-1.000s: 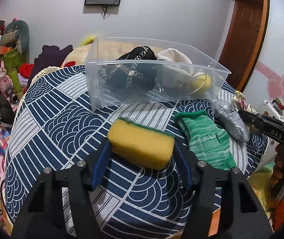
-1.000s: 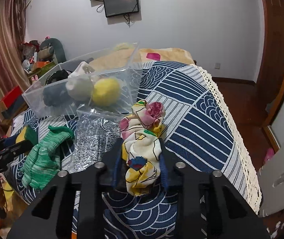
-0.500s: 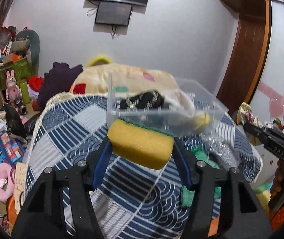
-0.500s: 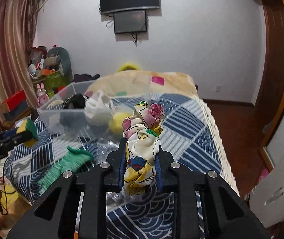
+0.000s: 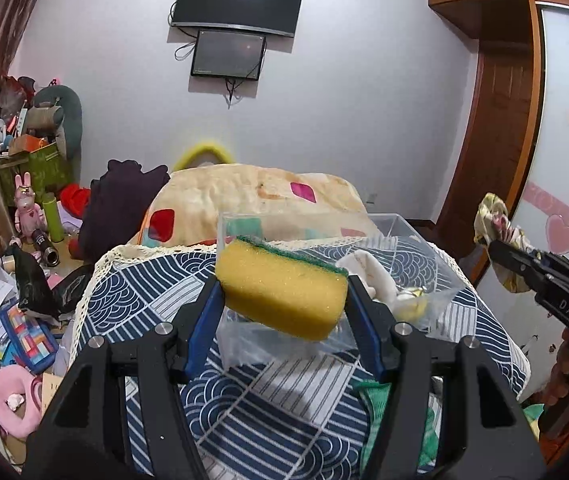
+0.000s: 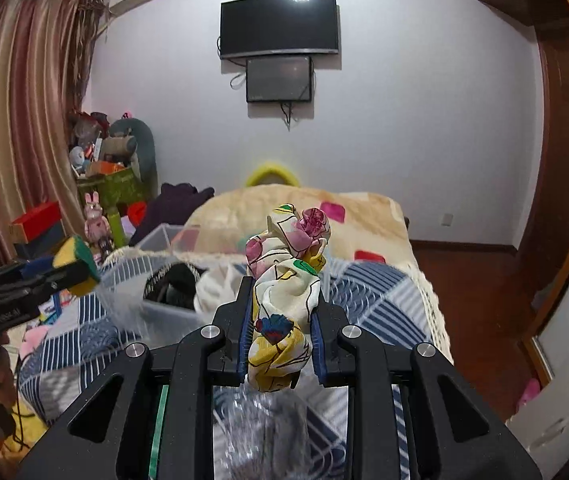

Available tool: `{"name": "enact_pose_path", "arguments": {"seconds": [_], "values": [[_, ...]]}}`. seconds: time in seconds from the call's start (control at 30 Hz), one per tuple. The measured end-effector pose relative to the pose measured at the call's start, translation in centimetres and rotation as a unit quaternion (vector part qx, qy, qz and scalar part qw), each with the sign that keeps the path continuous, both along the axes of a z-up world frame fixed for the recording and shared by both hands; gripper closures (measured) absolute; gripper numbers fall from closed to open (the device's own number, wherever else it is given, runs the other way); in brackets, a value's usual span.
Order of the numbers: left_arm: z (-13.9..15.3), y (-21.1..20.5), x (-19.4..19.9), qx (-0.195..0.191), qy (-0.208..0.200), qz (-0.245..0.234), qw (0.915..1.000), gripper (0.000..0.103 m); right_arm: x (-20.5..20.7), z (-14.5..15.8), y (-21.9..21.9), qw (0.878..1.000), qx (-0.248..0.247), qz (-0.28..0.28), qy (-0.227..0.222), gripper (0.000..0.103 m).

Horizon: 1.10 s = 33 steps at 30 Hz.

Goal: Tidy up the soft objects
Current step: 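Drop the sponge into the clear box with the left tool while the right tool drops the scrunchie in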

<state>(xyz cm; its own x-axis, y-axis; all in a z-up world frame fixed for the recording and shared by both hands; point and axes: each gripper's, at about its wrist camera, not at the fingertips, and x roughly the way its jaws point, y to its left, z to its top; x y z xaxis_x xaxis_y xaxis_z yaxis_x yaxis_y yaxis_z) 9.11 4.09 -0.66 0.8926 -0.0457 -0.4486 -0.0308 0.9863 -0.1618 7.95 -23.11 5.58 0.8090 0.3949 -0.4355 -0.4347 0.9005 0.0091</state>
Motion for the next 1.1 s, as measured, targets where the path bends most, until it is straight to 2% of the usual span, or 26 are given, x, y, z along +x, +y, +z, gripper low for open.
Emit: {"name": "enact_pose_path", "arguments": {"seconds": [0.17,0.4,0.67,0.77,0.83,0.93,1.0,1.1], "values": [[-0.3,0.2,2.1,-0.012,0.012,-0.007,0.9998,0.043,1.5,0.2,1.3,1.000,-0.004,0.009,0.001,0.081],[-1.6,-0.4,5.4,0.009,0.042,-0.010,0.9990,0.043,4.2,-0.4,2.5,1.000,-0.015,0.017,0.022,0.081],[-3.1,-1.3,7.2,0.017,0.073,-0.022,0.9969,0.041,7.7,-2.7,5.0,0.995,-0.058,0.027,0.076,0.081],[-3.4,-1.4,7.5,0.022,0.085,-0.024,0.9958,0.036,8.5,-3.3,5.7,0.992,-0.077,0.029,0.095,0.081],[-3.5,-1.4,7.5,0.022,0.094,-0.019,0.9951,0.027,8.9,-3.9,6.3,0.989,-0.092,0.034,0.109,0.081],[-3.4,-1.5,7.1,0.022,0.092,-0.019,0.9954,0.019,8.7,-4.3,6.4,0.987,-0.106,0.033,0.114,0.067],[-3.3,-1.5,6.9,0.020,0.090,-0.020,0.9955,0.017,8.5,-4.1,6.3,0.988,-0.112,0.026,0.103,0.040],[-3.0,-1.4,6.5,0.015,0.087,-0.022,0.9958,0.017,7.8,-3.5,5.5,0.991,-0.105,0.020,0.082,0.035]]}}
